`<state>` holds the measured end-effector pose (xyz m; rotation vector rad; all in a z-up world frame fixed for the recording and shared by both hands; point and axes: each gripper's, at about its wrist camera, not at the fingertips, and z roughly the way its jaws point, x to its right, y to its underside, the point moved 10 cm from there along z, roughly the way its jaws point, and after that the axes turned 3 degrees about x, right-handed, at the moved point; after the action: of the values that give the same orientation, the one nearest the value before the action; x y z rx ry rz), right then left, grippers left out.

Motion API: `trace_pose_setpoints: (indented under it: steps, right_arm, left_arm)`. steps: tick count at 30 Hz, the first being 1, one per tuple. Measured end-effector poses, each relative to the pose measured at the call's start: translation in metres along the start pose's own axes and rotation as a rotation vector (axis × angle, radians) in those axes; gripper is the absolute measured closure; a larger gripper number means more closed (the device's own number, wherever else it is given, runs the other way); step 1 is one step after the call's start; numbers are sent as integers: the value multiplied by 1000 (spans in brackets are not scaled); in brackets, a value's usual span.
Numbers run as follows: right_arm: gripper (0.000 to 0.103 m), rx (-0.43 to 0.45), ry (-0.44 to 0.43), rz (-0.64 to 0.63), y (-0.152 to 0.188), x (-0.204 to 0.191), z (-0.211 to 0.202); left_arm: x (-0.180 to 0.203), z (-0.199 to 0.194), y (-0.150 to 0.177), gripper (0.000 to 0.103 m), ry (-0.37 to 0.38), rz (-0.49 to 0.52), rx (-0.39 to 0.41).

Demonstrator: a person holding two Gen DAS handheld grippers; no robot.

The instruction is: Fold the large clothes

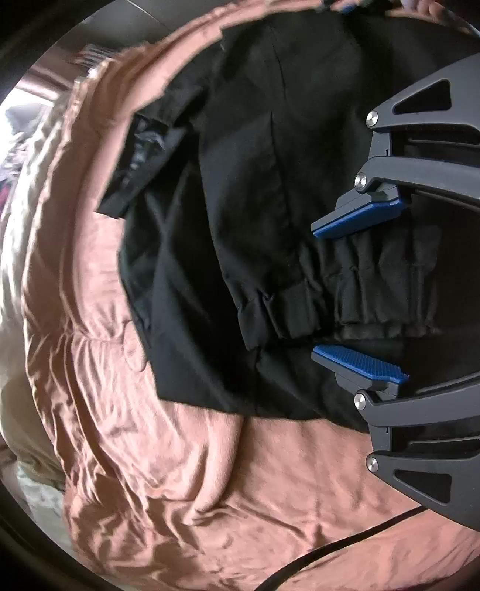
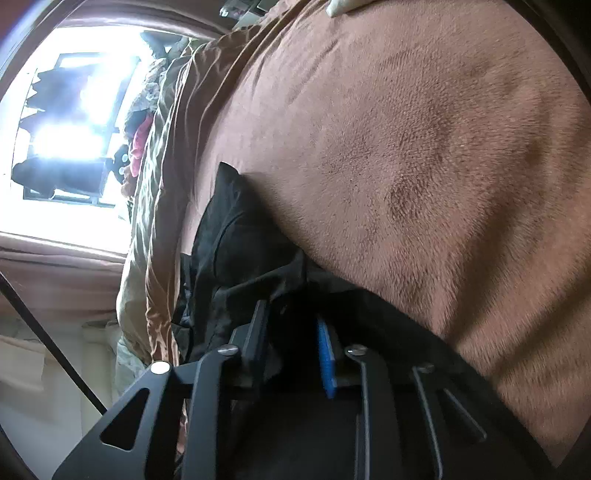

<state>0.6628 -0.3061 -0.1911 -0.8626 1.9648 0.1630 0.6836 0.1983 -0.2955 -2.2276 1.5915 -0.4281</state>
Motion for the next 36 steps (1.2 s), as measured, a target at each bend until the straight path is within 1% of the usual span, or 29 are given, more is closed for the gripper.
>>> trace_pose_setpoints:
  steps: [3,5,8,10,12,14,15,16,18,21,23,26,30,31,32,33,34,36]
  right_arm:
    - [86,12,19,-12,-2,-1,3]
    - [86,12,41,-29,-1,-5,5]
    - [85,-4,52,-25,2,-8,4]
    - [81,-19,55,-16,4,-11,2]
    - [75,-23,66,-22,5,-14,-3]
    - [66,-27,73,-38,8,-19,-10]
    - [55,-30,67,-45,6,-22,-12]
    - [47,-33,58,-54,7,-26,-14]
    - [47,-34,46,-85,11,-36,-20]
    - [47,-36,37,-139,17,-49,-29]
    - [47,-35,31,-178,21,-56,-35]
    - [47,-16,55,-244,29,-60,-48]
    - [46,0,70,-304,42,-67,-70]
    - [45,6,71,-321,45,-69,-75]
    - [42,12,71,-344,49,-70,-84]
    - [33,22,78,-366,54,-70,-94]
    - [31,30,83,-385,58,-69,-102]
    - [30,36,85,-426,68,-69,-121]
  left_arm:
    - [-6,9,-1,40,-59,29,9]
    - [-15,9,-3,40,-104,27,22]
    - [-22,8,-3,40,-117,23,23]
    - [-26,5,-4,40,-144,41,30]
    - [-29,1,-6,41,-154,47,32]
    - [-32,-7,-9,41,-131,29,42]
    - [-33,-14,-11,41,-104,15,55]
    - [-33,-21,-13,41,-88,7,69]
    - [-39,-38,-18,40,-89,-5,107]
    - [-46,-65,-16,40,-38,-39,141]
    - [-51,-80,-12,40,-26,-51,154]
    - [-62,-105,1,40,-9,-67,174]
    - [-75,-138,24,40,33,-120,194]
    - [-79,-145,31,40,44,-128,197]
    - [-82,-154,40,40,55,-137,201]
    - [-85,-161,48,40,60,-142,203]
    - [-88,-168,57,40,64,-144,204]
    - [-94,-182,75,40,71,-145,209]
